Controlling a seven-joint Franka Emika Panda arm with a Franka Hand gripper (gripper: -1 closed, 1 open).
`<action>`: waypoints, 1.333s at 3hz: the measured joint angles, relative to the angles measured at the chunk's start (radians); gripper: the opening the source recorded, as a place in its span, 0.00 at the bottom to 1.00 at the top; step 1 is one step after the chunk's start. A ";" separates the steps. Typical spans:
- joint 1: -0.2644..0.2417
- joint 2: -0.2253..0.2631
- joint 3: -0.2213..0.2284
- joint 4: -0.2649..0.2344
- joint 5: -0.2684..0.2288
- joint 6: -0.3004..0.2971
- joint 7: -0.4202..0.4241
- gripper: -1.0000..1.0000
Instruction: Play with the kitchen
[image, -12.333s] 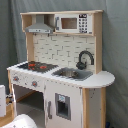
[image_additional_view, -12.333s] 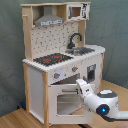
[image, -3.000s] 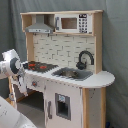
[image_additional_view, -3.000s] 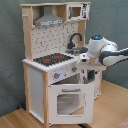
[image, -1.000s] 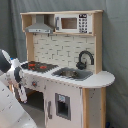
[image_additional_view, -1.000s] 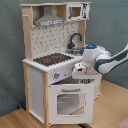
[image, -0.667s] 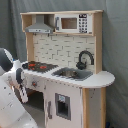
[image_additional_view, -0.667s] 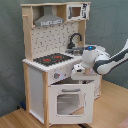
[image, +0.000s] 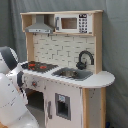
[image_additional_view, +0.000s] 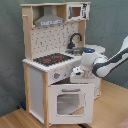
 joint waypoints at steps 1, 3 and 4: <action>-0.082 0.000 0.064 0.000 0.000 0.018 -0.007 0.00; -0.219 -0.001 0.222 0.004 0.002 0.071 0.019 0.00; -0.287 -0.002 0.292 0.011 0.002 0.100 0.034 0.00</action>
